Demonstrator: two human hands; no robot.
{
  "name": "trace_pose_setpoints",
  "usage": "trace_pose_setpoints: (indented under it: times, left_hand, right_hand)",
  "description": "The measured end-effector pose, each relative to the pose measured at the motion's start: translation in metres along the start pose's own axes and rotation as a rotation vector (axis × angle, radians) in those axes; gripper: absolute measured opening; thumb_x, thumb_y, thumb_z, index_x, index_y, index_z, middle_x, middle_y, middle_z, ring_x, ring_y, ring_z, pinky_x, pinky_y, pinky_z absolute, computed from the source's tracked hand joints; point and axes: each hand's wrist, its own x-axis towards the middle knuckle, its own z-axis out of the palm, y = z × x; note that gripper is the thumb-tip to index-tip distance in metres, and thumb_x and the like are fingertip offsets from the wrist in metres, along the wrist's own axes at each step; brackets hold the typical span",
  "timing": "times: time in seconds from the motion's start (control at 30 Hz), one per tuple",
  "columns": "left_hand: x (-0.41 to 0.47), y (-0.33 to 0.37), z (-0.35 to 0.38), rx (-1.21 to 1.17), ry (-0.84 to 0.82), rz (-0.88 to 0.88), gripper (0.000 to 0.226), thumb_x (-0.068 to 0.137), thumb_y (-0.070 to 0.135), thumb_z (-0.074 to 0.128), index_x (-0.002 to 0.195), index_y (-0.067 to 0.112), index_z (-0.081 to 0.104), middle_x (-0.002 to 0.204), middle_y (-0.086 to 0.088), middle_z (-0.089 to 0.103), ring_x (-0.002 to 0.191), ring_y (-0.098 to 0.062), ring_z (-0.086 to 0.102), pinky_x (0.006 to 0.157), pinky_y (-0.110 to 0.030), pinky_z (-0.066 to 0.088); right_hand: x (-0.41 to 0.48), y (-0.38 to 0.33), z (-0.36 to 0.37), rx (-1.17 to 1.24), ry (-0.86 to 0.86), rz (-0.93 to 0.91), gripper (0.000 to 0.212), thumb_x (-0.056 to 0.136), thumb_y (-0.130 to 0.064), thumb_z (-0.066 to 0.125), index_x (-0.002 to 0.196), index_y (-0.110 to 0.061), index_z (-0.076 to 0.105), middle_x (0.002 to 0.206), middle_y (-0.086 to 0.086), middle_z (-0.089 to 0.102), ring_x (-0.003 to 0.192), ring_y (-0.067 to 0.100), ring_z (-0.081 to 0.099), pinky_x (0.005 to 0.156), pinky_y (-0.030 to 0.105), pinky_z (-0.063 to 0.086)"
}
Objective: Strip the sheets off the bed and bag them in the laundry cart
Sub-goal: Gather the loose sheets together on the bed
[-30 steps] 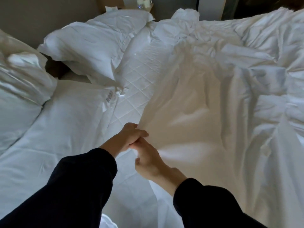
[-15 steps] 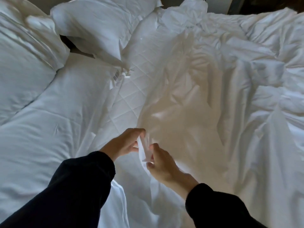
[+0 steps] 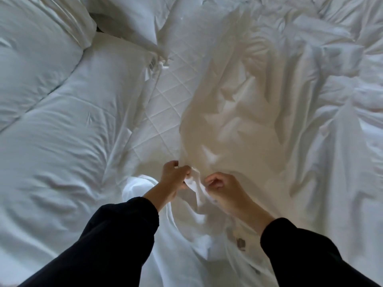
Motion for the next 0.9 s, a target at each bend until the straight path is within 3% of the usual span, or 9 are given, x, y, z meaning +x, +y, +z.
trace_pose_setpoints:
  times: [0.1, 0.2, 0.27, 0.37, 0.43, 0.5, 0.63, 0.77, 0.9]
  left_hand:
    - [0.0, -0.012, -0.004, 0.121, 0.107, 0.088, 0.033, 0.079, 0.0, 0.057, 0.112, 0.001, 0.056, 0.083, -0.012, 0.064, 0.058, -0.022, 0.058, 0.05, -0.029, 0.05]
    - [-0.008, -0.025, -0.001, 0.36, 0.055, 0.118, 0.04, 0.081, 0.015, 0.064, 0.118, 0.004, 0.051, 0.099, -0.016, 0.067, 0.087, -0.033, 0.067, 0.078, -0.044, 0.056]
    - [-0.019, -0.035, 0.002, 0.49, 0.009, 0.106, 0.049, 0.081, 0.028, 0.064, 0.122, 0.007, 0.047, 0.107, -0.014, 0.066, 0.098, -0.032, 0.064, 0.085, -0.041, 0.053]
    - [-0.036, -0.045, 0.002, 0.54, -0.078, 0.097, 0.075, 0.071, 0.045, 0.068, 0.13, 0.011, 0.036, 0.115, -0.012, 0.061, 0.105, -0.027, 0.059, 0.091, -0.037, 0.048]
    - [-0.048, -0.048, 0.004, 0.547, -0.135, 0.064, 0.093, 0.056, 0.066, 0.068, 0.124, 0.011, 0.037, 0.113, -0.01, 0.061, 0.104, -0.025, 0.06, 0.091, -0.039, 0.05]
    - [-0.061, -0.051, 0.006, 0.68, -0.224, 0.025, 0.081, 0.059, 0.077, 0.064, 0.108, 0.014, 0.049, 0.105, -0.005, 0.063, 0.099, -0.025, 0.062, 0.085, -0.036, 0.049]
    - [-0.091, -0.07, 0.008, 1.232, -0.267, 0.154, 0.06, 0.069, 0.08, 0.048, 0.091, 0.025, 0.054, 0.091, 0.006, 0.061, 0.099, -0.021, 0.057, 0.087, -0.039, 0.031]
    - [-0.12, -0.08, 0.005, 1.381, -0.097, 0.417, 0.034, 0.079, 0.055, 0.048, 0.076, 0.022, 0.055, 0.07, 0.009, 0.055, 0.075, -0.016, 0.053, 0.081, -0.036, 0.029]
    - [-0.14, -0.093, -0.009, 1.432, -0.163, 0.579, 0.033, 0.07, 0.053, 0.039, 0.066, 0.02, 0.044, 0.065, 0.006, 0.048, 0.07, -0.015, 0.047, 0.085, -0.034, 0.028]
  right_hand:
    - [-0.023, 0.01, -0.007, -0.137, 0.244, -0.02, 0.018, 0.081, -0.005, 0.062, 0.083, -0.022, 0.068, 0.078, -0.009, 0.067, 0.078, 0.012, 0.062, 0.071, 0.023, 0.043]
    - [-0.058, 0.011, -0.011, -0.202, 0.481, -0.058, 0.011, 0.085, -0.01, 0.058, 0.088, -0.019, 0.062, 0.083, -0.005, 0.063, 0.083, 0.019, 0.06, 0.072, 0.025, 0.039]
    - [-0.082, 0.011, -0.006, -0.32, 0.402, -0.022, 0.007, 0.089, -0.028, 0.056, 0.094, -0.025, 0.052, 0.089, -0.004, 0.056, 0.093, 0.023, 0.058, 0.076, 0.029, 0.038]
    - [-0.105, 0.019, 0.007, -0.772, 0.17, 0.048, 0.047, 0.086, -0.056, 0.051, 0.119, -0.023, 0.046, 0.112, 0.0, 0.05, 0.108, 0.025, 0.049, 0.09, 0.036, 0.036]
    - [-0.114, 0.021, 0.014, -0.92, 0.16, 0.039, 0.064, 0.071, -0.055, 0.069, 0.119, -0.014, 0.053, 0.108, 0.008, 0.054, 0.099, 0.031, 0.055, 0.084, 0.043, 0.043]
    - [-0.118, 0.03, 0.019, -0.977, 0.234, 0.027, 0.081, 0.044, -0.04, 0.088, 0.113, -0.005, 0.064, 0.1, 0.02, 0.061, 0.091, 0.042, 0.061, 0.078, 0.054, 0.049]
    - [-0.149, 0.044, 0.011, -1.017, 0.259, 0.169, 0.094, 0.063, -0.03, 0.079, 0.144, -0.008, 0.039, 0.142, 0.035, 0.036, 0.128, 0.053, 0.038, 0.091, 0.068, 0.037]
    - [-0.195, 0.066, 0.0, -1.003, 0.287, 0.015, 0.049, 0.04, -0.009, 0.082, 0.087, -0.015, 0.07, 0.104, 0.019, 0.063, 0.086, 0.037, 0.062, 0.056, 0.045, 0.051]
    - [-0.223, 0.078, -0.01, -0.906, 0.28, -0.321, 0.039, 0.035, -0.006, 0.083, 0.068, -0.022, 0.067, 0.067, -0.002, 0.058, 0.066, 0.023, 0.057, 0.056, 0.034, 0.049]
